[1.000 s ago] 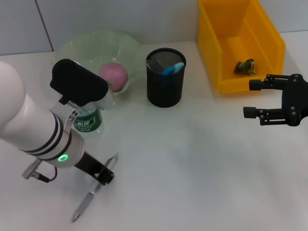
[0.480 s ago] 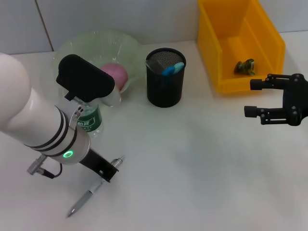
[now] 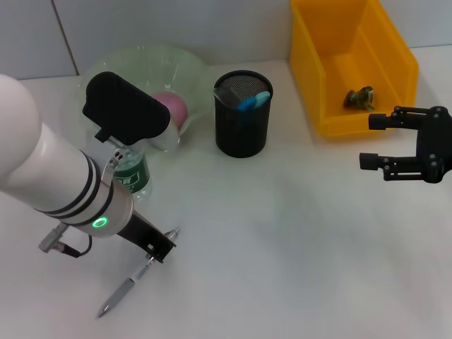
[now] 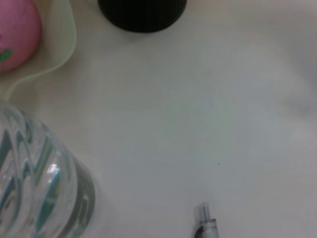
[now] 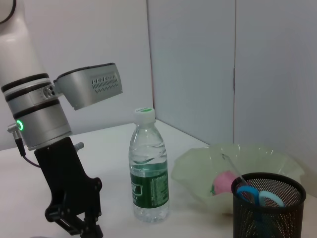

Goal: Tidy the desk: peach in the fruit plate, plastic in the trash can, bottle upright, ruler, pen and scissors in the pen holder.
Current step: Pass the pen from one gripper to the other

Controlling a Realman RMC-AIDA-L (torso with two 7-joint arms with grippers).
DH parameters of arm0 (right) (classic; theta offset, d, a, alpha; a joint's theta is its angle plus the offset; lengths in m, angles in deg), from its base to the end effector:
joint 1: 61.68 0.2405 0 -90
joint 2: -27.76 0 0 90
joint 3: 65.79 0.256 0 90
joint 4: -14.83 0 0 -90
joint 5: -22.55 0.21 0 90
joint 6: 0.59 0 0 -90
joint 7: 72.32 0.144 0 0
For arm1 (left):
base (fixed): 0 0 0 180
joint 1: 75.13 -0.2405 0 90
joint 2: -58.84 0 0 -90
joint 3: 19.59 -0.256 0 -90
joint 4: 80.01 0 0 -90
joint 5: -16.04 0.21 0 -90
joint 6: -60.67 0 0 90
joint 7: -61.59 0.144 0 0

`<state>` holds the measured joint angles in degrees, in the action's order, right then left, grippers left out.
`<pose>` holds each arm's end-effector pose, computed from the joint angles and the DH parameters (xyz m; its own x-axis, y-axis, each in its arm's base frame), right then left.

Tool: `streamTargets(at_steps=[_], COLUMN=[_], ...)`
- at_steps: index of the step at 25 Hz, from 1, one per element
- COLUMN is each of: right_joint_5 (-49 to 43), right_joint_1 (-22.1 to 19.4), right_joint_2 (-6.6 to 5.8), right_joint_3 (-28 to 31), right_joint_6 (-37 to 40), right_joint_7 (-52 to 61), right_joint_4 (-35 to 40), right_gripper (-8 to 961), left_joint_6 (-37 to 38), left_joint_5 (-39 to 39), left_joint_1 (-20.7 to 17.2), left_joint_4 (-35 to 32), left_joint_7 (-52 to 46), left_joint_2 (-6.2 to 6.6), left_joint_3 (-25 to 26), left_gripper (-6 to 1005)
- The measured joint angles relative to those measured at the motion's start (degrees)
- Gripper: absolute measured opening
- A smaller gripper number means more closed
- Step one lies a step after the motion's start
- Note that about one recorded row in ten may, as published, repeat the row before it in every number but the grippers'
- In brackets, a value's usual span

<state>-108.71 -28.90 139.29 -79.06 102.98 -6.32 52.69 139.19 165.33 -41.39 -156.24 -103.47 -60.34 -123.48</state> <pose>0.2966 0.3225 0.0842 0.8598 -0.1561 -0.4863 -0.3316 -0.8948 -0.2990 -0.1647 0.3261 -0.0731 0.7083 0.6474 -0.2814 0.4954 -0.7399 -0.4552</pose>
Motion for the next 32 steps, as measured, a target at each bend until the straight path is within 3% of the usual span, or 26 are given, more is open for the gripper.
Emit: streamTargets(at_steps=[7,20,32], right_joint_5=[0.1,0.1,0.1], right_joint_1=[0.0,0.2,0.2], right_joint_2=[0.0,0.0,0.0], right_joint_3=[0.0,0.0,0.0], right_joint_6=[0.0,0.0,-0.1], right_joint_7=[0.0,0.0,0.0], right_joint_4=[0.0,0.1,0.0], right_gripper=[768,768,763], left_joint_6=[0.5,0.9,0.5], left_joint_5=[0.7,0.6,0.8], left_joint_1=[-0.7,-0.3,-0.1], left_joint_4=[-0.8,1.0,2.3], left_joint_7=[0.0,-0.1,-0.1], left_joint_2=[0.0,0.0,0.0], left_joint_3=[0.6,0.7,0.7], left_gripper=[111,443,411])
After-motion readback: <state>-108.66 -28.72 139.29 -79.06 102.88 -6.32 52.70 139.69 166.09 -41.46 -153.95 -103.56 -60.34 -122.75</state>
